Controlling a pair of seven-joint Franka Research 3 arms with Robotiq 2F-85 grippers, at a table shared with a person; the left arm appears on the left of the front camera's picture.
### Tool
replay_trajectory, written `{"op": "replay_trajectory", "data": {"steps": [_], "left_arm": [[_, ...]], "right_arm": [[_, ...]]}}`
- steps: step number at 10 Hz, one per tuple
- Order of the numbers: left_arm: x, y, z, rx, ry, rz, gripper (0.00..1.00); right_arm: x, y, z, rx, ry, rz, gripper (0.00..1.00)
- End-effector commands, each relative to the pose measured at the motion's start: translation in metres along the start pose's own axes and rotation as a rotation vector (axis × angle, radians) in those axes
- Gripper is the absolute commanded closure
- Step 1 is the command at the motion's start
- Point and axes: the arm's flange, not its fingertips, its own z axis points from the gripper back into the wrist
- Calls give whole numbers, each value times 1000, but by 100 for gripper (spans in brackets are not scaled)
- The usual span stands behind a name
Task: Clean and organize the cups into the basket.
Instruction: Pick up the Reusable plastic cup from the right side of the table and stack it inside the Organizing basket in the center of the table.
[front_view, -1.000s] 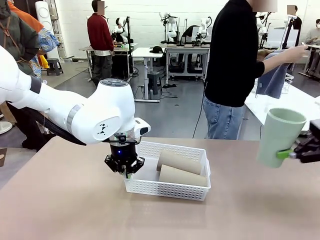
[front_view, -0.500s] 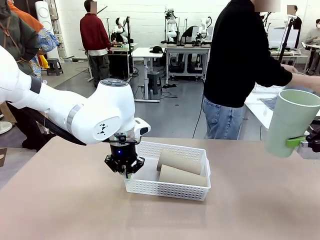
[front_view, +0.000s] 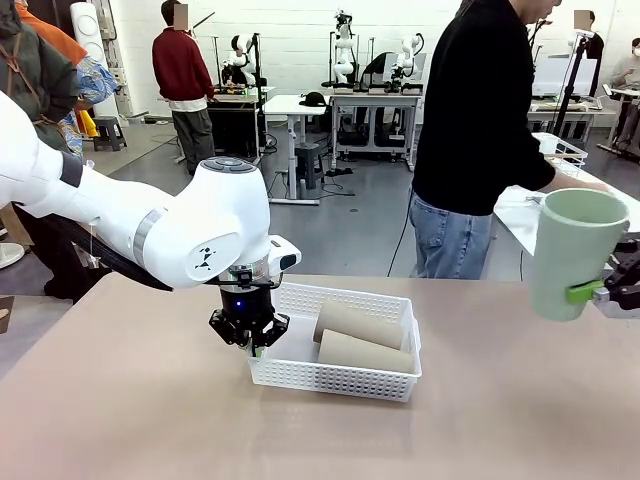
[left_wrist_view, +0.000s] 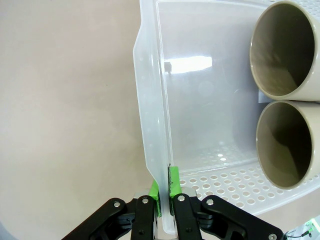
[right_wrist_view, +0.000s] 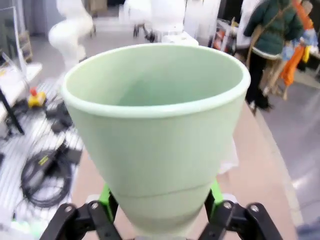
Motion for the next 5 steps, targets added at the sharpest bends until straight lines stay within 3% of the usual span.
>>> {"op": "replay_trajectory", "data": {"steps": [1, 3, 5], "left_arm": [[0, -1, 3, -6, -15, -6, 100], [0, -1, 3, -6, -15, -6, 100], [0, -1, 3, -6, -15, -6, 100]], "right_arm": [[71, -12, -38, -10, 340, 26, 19], [124, -32, -85, 45, 607, 18, 19], [151, -47, -136, 118, 786, 6, 19]]}}
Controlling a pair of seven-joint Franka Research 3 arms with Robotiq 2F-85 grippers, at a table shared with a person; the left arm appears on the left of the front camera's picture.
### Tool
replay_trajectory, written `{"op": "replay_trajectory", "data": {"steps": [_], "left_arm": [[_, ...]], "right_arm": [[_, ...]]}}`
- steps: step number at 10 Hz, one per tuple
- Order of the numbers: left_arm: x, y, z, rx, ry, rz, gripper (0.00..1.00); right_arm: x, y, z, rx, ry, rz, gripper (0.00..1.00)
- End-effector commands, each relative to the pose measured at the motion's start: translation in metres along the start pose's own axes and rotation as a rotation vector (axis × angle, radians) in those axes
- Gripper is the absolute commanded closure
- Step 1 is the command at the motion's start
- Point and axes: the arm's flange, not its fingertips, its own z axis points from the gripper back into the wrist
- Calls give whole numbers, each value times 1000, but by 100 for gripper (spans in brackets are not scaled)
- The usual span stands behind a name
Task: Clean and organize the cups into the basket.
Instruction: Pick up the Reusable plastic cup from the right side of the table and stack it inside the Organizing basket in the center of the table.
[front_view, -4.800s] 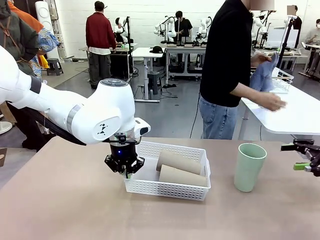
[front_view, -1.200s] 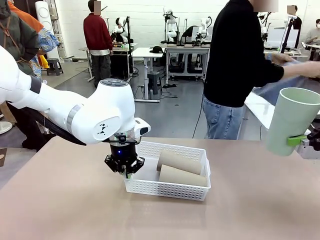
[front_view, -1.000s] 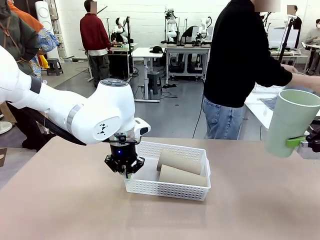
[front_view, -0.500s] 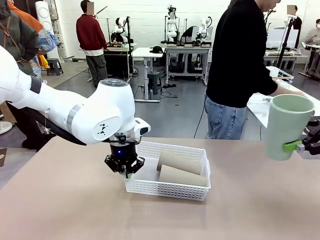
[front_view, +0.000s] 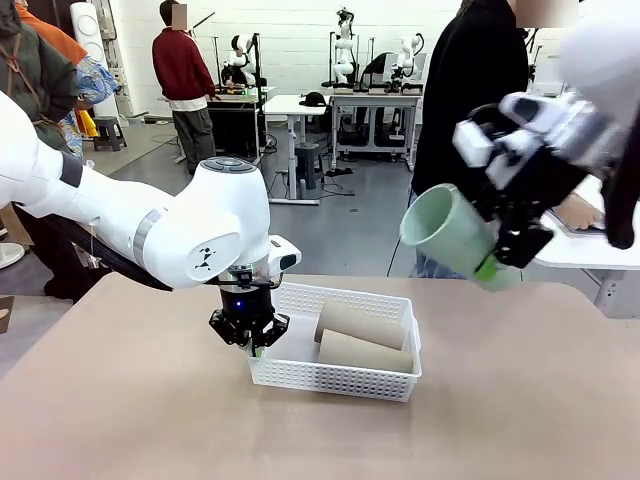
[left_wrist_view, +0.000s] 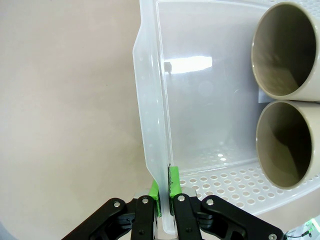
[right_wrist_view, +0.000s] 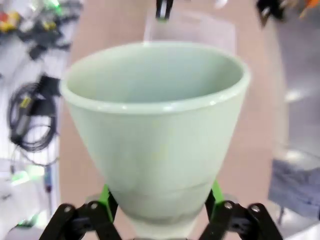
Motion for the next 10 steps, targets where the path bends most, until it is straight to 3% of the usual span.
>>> {"op": "replay_trajectory", "data": {"steps": [1, 5, 10], "left_arm": [[0, -1, 3, -5, -15, -6, 100], [0, -1, 3, -5, -15, -6, 100], [0, -1, 3, -5, -15, -6, 100]], "right_arm": [[21, -33, -28, 152, 148, -28, 19], [70, -65, -84, 271, 219, -49, 19], [68, -89, -131, 333, 136, -57, 19]]}}
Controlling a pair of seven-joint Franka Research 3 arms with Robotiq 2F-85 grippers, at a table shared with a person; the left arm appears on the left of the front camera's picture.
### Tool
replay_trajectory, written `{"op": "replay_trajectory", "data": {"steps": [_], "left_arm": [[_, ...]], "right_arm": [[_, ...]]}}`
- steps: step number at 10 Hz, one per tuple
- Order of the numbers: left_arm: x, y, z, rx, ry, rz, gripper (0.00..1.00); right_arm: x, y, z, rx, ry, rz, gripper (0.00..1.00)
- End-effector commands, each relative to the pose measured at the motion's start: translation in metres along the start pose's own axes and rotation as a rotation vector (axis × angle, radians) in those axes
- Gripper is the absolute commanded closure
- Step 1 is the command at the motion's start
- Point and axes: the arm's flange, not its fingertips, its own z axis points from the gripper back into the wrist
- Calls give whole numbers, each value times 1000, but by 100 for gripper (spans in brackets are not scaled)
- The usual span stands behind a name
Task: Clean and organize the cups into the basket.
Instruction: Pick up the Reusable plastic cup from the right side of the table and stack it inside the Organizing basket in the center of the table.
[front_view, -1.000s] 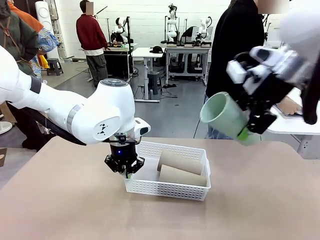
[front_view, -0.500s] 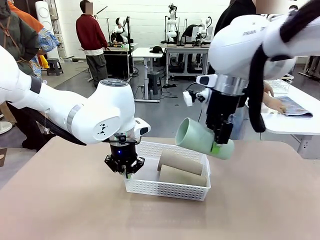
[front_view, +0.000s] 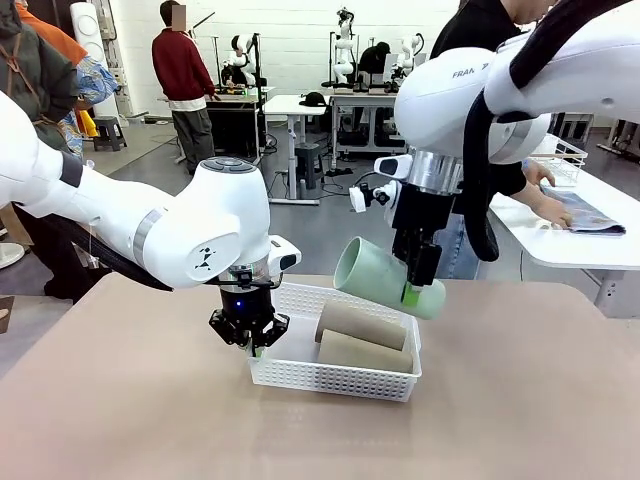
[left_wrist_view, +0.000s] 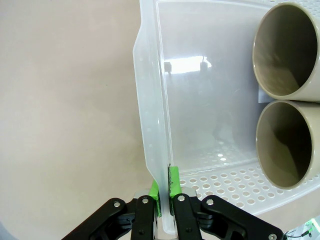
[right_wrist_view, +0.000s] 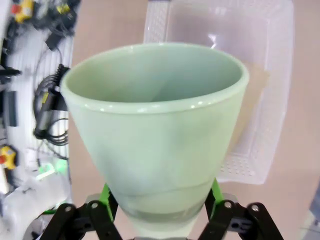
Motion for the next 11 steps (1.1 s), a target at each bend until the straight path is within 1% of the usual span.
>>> {"op": "replay_trajectory", "data": {"steps": [1, 5, 9, 11], "left_arm": [[0, -1, 3, -5, -15, -6, 100], [0, -1, 3, -5, -15, -6, 100], [0, -1, 3, -5, -15, -6, 100], [0, -1, 3, -5, -15, -6, 100]], "right_arm": [[4, -13, -10, 12, -71, 8, 19], [3, -23, -34, -52, -148, 24, 19], [-9, -29, -56, -38, -173, 34, 19], [-14, -28, -69, -5, -166, 44, 19]]}}
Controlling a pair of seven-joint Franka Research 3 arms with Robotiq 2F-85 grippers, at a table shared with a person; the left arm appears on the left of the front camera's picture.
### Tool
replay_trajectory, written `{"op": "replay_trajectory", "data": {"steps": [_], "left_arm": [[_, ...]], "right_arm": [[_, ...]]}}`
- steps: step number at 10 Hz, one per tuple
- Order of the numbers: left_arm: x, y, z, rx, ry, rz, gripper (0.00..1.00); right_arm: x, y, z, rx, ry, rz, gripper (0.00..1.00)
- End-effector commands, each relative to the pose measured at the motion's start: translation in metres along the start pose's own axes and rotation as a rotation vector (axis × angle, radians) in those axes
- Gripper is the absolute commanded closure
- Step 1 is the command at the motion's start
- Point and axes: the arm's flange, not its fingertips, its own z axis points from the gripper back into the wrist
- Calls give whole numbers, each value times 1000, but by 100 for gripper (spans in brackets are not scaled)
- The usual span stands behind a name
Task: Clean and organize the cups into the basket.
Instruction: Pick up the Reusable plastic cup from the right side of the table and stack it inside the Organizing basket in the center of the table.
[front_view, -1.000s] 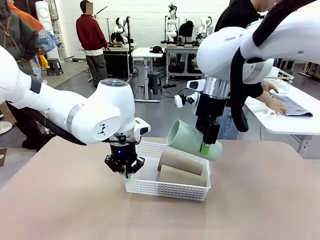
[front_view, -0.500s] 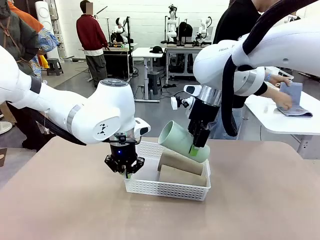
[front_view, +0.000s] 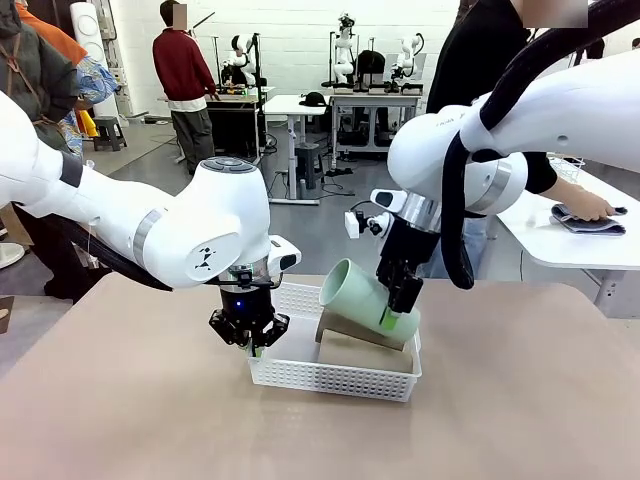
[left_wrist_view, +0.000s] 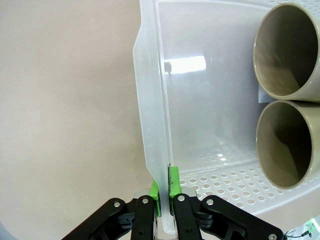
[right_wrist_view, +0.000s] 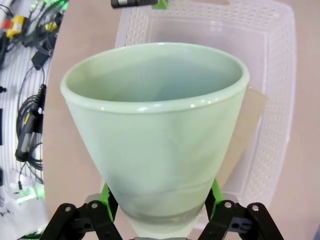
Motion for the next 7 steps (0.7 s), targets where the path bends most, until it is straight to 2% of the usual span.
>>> {"op": "replay_trajectory", "data": {"steps": [1, 5, 6, 7], "left_arm": [[0, -1, 3, -5, -15, -6, 100], [0, -1, 3, -5, -15, -6, 100], [0, -1, 3, -5, -15, -6, 100], [0, -1, 3, -5, -15, -6, 100]], "right_arm": [[-9, 1, -12, 19, -20, 13, 19], [-13, 1, -20, 48, -12, 8, 19], [-12, 1, -20, 53, -14, 16, 0], [-11, 1, -20, 52, -15, 18, 0]]}}
